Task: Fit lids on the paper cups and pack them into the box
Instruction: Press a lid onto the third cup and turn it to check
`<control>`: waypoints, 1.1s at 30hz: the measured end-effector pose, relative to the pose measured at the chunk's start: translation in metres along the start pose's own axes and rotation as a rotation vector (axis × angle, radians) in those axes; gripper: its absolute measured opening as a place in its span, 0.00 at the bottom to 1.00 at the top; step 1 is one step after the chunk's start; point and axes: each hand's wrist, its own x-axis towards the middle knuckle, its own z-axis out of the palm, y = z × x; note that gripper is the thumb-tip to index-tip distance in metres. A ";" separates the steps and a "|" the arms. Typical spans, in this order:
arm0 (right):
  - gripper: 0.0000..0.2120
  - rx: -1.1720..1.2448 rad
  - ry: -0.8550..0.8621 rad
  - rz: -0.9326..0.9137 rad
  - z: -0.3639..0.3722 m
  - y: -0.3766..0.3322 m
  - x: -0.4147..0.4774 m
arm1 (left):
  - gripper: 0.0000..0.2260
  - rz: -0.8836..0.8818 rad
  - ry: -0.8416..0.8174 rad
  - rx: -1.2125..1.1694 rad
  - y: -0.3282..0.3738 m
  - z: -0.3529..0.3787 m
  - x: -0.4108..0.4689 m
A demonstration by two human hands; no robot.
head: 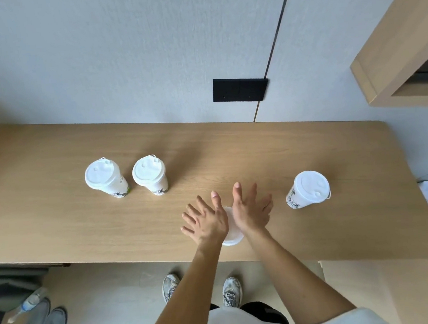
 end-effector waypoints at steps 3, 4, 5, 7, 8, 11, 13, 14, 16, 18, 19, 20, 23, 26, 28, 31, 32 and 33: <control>0.40 0.117 0.011 0.084 0.006 -0.008 -0.008 | 0.33 -0.038 0.067 -0.007 0.000 0.007 -0.001; 0.38 0.151 0.006 0.094 0.002 -0.010 -0.013 | 0.32 -0.031 0.091 -0.003 0.000 0.009 0.000; 0.38 0.182 0.009 0.090 0.001 -0.009 -0.012 | 0.31 -0.020 0.108 0.008 -0.001 0.010 0.001; 0.37 0.167 0.026 0.064 0.002 -0.006 -0.010 | 0.30 0.003 0.129 0.037 -0.001 0.013 0.003; 0.37 0.158 0.027 0.049 0.004 -0.005 -0.008 | 0.29 0.013 0.137 0.046 -0.001 0.014 0.003; 0.36 0.166 0.006 0.054 0.009 -0.001 -0.002 | 0.28 0.029 0.151 0.056 -0.003 0.016 0.006; 0.36 0.174 0.002 0.063 0.009 -0.002 -0.001 | 0.27 0.056 0.149 0.040 -0.003 0.017 0.009; 0.36 0.195 0.001 0.071 0.009 -0.002 -0.002 | 0.27 0.076 0.143 0.035 -0.004 0.017 0.011; 0.36 0.258 0.019 0.113 0.010 -0.001 -0.005 | 0.27 0.148 0.122 0.018 -0.004 0.015 0.017; 0.35 0.380 0.026 0.231 0.013 0.002 -0.015 | 0.28 0.306 0.089 0.039 -0.003 0.010 0.026; 0.35 0.449 0.022 0.306 0.016 0.004 -0.019 | 0.30 0.421 0.091 0.068 0.000 0.006 0.031; 0.35 0.516 0.014 0.381 0.018 0.005 -0.023 | 0.33 0.534 0.116 0.102 0.003 0.002 0.035; 0.36 0.616 -0.028 0.537 0.021 0.007 -0.031 | 0.34 0.719 0.260 0.179 0.009 -0.007 0.044; 0.37 0.560 -0.041 0.508 0.011 0.013 -0.033 | 0.32 0.659 0.400 0.116 0.009 -0.011 0.039; 0.36 0.466 -0.030 0.419 0.002 0.015 -0.029 | 0.33 0.524 0.434 0.028 0.004 -0.014 0.031; 0.33 0.267 -0.022 0.208 -0.001 0.009 -0.015 | 0.35 0.250 0.341 -0.036 -0.007 -0.011 0.019; 0.33 0.214 -0.025 0.143 0.001 0.005 -0.010 | 0.35 0.168 0.286 -0.035 -0.009 -0.007 0.016; 0.33 0.172 -0.028 0.092 0.004 0.002 -0.005 | 0.34 0.110 0.236 -0.025 -0.011 -0.002 0.015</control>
